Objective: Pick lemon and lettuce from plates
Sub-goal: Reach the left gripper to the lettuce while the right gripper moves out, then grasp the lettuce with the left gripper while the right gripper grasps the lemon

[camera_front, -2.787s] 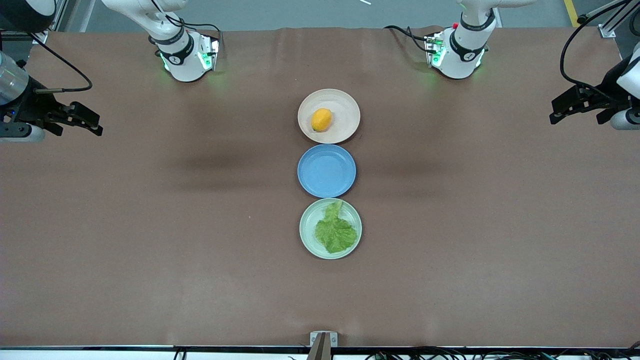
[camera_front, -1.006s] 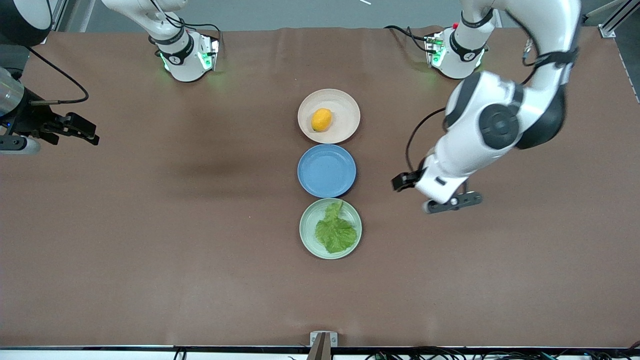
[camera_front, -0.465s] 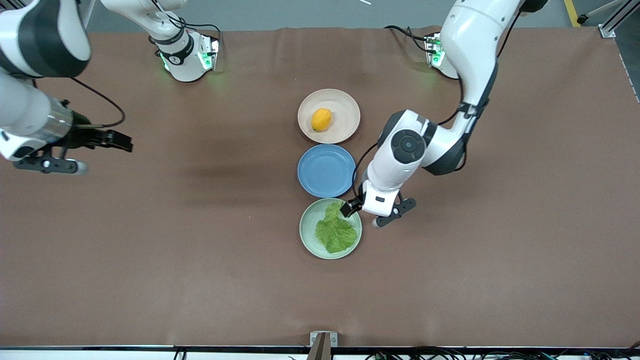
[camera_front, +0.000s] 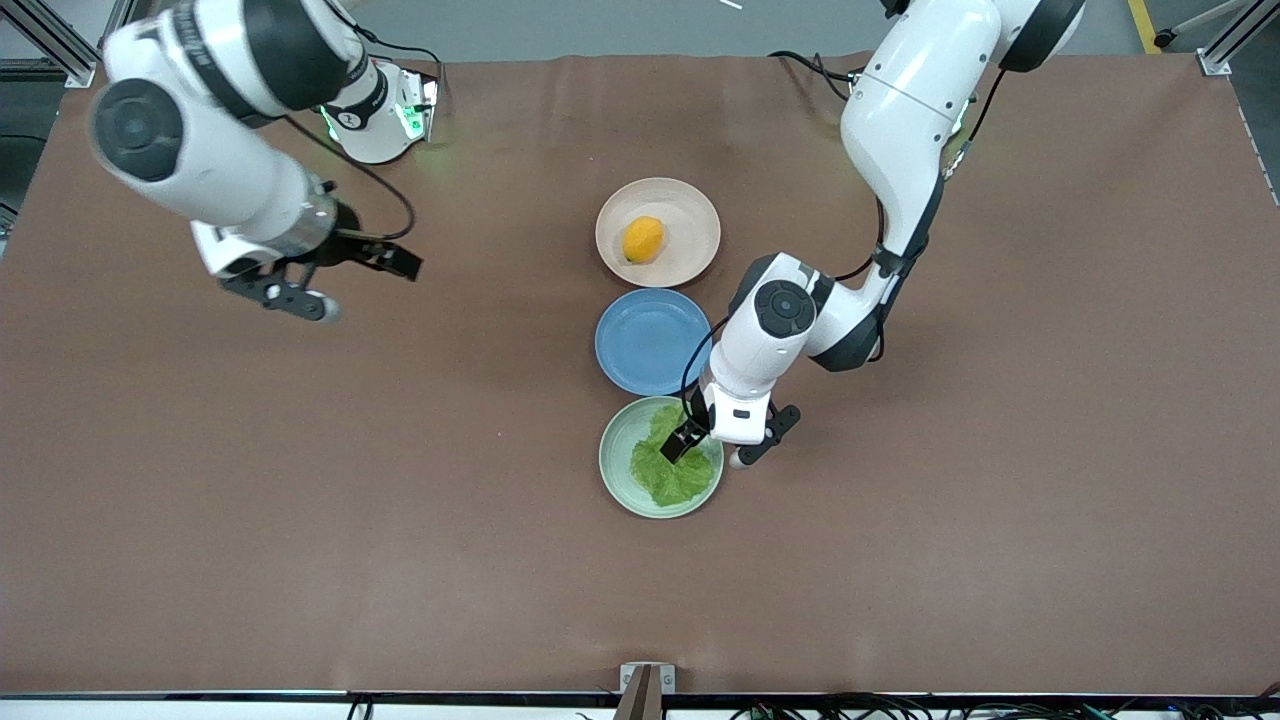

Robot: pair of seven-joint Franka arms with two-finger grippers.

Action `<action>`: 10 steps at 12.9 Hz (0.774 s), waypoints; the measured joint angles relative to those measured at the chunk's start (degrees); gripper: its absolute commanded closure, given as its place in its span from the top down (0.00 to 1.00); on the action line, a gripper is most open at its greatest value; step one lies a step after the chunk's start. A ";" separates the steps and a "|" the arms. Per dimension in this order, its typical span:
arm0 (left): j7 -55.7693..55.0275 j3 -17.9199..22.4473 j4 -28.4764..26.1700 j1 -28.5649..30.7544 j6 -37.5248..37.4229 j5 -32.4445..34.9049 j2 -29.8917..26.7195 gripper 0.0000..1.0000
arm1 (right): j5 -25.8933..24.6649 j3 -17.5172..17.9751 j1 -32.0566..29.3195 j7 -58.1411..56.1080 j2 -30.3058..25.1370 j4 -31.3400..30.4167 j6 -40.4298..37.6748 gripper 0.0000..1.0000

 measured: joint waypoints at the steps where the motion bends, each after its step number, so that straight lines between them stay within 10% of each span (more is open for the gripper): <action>1: -0.08 0.03 0.83 -0.22 0.17 0.00 0.97 0.95 | 0.10 0.05 3.27 4.62 -0.34 -1.84 2.83 1.00; 8: -0.19 0.19 3.46 -0.54 0.23 0.16 3.65 0.78 | 0.01 0.30 29.46 32.25 7.10 -14.39 33.09 1.00; 10: -0.19 0.19 3.49 -0.80 0.23 0.42 4.13 0.59 | -1.68 0.18 32.85 35.60 12.09 -14.34 37.64 1.00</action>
